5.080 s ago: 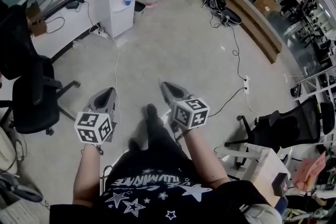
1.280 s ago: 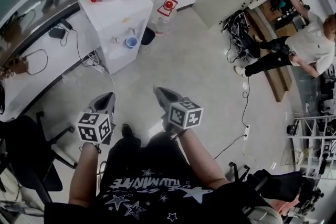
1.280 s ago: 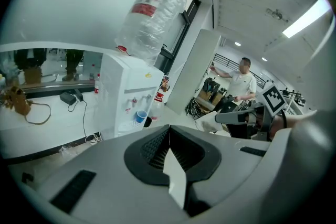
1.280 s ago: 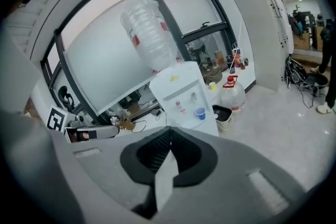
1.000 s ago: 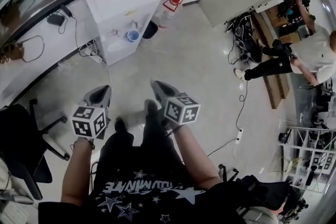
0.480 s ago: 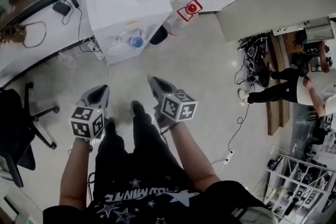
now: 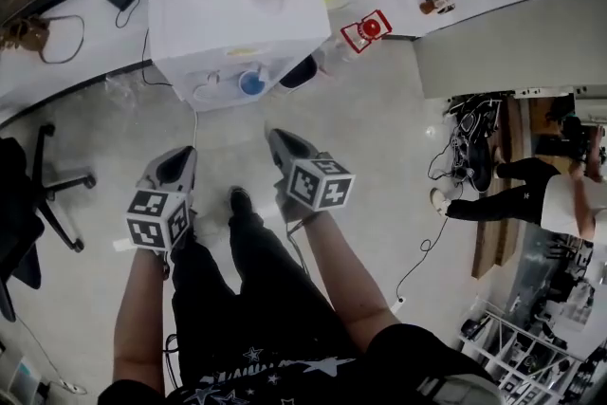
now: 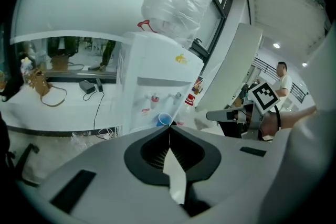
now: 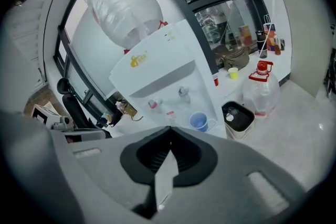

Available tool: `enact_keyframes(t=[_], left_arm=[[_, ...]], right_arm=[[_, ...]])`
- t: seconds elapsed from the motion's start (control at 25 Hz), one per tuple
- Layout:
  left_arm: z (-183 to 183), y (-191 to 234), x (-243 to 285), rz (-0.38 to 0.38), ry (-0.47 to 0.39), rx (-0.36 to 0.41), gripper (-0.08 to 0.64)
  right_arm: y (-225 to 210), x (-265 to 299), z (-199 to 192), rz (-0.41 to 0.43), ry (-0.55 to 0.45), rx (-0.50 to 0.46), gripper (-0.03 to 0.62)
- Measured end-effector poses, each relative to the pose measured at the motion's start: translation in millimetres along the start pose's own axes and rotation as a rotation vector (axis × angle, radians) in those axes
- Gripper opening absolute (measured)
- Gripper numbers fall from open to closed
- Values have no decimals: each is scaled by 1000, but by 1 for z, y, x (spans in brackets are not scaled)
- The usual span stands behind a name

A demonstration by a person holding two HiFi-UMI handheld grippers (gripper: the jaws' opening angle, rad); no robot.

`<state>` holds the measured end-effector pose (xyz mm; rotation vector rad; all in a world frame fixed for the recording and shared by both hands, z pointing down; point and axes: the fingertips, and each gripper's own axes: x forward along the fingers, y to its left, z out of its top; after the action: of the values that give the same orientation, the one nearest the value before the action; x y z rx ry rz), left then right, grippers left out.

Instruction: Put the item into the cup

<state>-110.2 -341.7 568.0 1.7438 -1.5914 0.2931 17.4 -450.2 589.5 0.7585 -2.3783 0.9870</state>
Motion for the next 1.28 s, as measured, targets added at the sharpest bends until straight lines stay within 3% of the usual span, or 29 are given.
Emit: enact_keyframes(t=[0.24,0.48,0.76,1.28], left_arm=[[-11,23,32,41,-48,-91,8],[-13,44,58,102,-61,-86,8],[-25,55,83,111,-65,-120,8],[-33,67,113,92,-45,-149,8]], right_arm=[[-28,41,2,19,-3,21,2],[-42,78,8,56,6,1,2],[-51,116,6,83,24,-41,2],[-77,162,8,56,9,-23,2]])
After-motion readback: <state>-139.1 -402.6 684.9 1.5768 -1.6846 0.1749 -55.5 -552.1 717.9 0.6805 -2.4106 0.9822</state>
